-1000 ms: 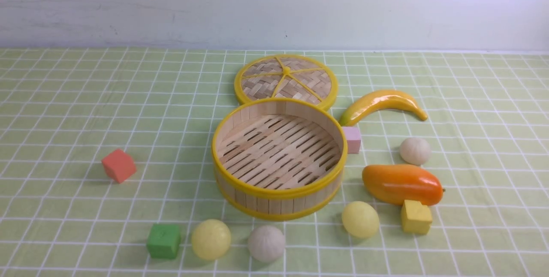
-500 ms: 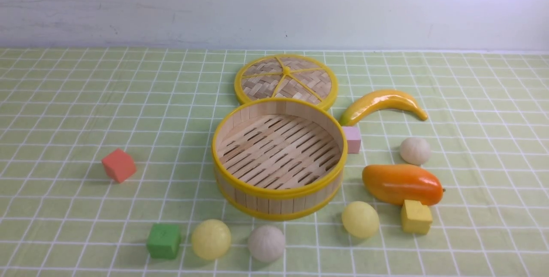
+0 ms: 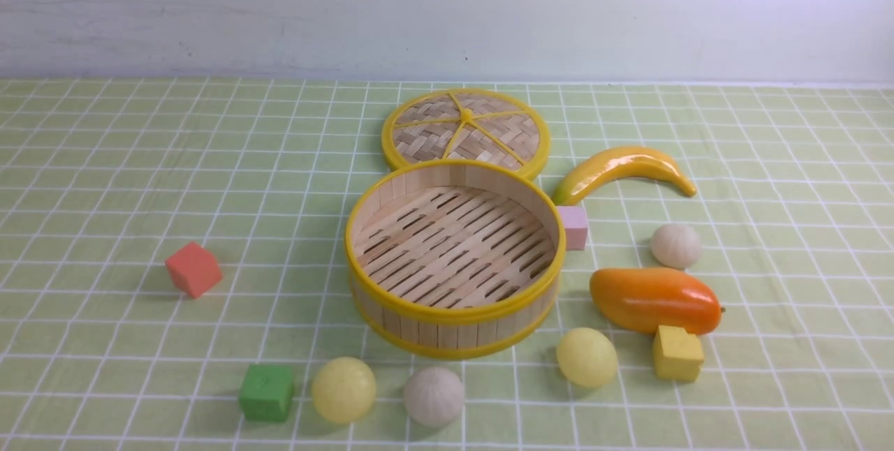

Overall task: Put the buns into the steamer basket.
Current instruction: Use the left arm to grab a steamed stuffed bun

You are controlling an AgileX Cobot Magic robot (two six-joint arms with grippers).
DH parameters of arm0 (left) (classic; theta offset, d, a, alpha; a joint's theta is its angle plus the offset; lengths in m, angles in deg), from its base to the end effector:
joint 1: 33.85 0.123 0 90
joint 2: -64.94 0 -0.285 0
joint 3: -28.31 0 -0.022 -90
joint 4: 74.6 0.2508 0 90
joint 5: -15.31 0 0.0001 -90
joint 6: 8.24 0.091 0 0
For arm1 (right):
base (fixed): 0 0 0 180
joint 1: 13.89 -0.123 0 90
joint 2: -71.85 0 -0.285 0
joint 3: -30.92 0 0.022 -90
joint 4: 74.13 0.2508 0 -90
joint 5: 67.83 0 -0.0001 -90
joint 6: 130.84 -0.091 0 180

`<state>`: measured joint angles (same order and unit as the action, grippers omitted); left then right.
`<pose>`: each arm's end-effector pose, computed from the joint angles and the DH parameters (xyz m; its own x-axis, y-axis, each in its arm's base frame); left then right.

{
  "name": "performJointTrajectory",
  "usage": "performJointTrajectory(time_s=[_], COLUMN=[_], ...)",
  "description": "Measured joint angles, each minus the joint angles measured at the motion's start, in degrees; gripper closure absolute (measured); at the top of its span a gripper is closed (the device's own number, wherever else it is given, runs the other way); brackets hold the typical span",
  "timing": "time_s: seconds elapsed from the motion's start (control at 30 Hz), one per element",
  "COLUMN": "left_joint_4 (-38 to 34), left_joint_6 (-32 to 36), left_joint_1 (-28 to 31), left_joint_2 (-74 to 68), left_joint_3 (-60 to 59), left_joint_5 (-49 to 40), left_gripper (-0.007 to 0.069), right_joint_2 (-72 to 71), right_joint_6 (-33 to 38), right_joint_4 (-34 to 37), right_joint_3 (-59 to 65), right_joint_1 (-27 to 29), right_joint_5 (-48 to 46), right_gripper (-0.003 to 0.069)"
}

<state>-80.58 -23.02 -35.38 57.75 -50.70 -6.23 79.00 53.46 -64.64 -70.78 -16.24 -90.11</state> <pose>0.0525 -0.0049 0.1696 -0.3059 -0.3394 -0.8895 -0.0461 0.9385 -0.3422 0.0518 0.0078 0.1730 -0.3066 0.0657 -0.9496 -0.0767 0.9927 0.0934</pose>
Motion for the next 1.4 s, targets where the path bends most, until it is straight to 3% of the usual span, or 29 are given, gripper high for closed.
performJointTrajectory(time_s=[0.13, 0.3, 0.43, 0.6, 0.7, 0.77, 0.87, 1.1, 1.4], left_joint_4=[-2.69, -16.1, -24.23, -26.61, -26.81, -26.81, -26.81, -26.81, -26.2], left_joint_6=[-1.4, -9.06, -11.48, -10.52, -10.21, -7.73, -3.04, 6.4, 18.18], left_joint_1=[0.0, 0.0, 0.0, 0.0, 0.0, 0.0, 0.0, 0.0, 0.0], left_joint_2=[0.0, 0.0, 0.0, 0.0, 0.0, 0.0, 0.0, -8.86, -32.91], left_joint_3=[0.0, 0.0, 0.0, 0.0, 0.92, 4.58, 8.89, 17.85, 32.28], left_joint_5=[2.93, 9.94, 14.99, 17.34, 13.91, 9.7, 6.75, -3.1, -20.66], left_gripper=[0.0387, 0.0387, 0.0387, 0.0401, 0.0462, 0.0562, 0.0638, 0.0638, 0.0638], right_joint_2=[0.0, 0.0, 0.0, 0.0, 0.0, 0.0, 0.0, 0.0, 0.0], right_joint_6=[0.0, 0.0, 0.0, 0.0, 0.0, 0.0, 0.0, 0.0, 0.0], right_joint_4=[0.0, 0.03, 0.03, 0.03, 0.03, 0.03, 0.03, 0.03, 0.03], right_joint_3=[0.0, 0.0, 0.0, 0.0, 0.0, 0.0, 0.0, 0.0, 0.0], right_joint_1=[0.0, 0.0, 0.0, 0.0, 0.0, 0.0, 0.0, 0.0, 0.0], right_joint_5=[0.0, 0.0, 0.0, 0.0, 0.0, 0.0, 0.0, 0.0, 0.0], right_gripper=[0.0418, 0.0418, 0.0418, 0.0418, 0.0418, 0.0418, 0.0418, 0.0418, 0.0418])
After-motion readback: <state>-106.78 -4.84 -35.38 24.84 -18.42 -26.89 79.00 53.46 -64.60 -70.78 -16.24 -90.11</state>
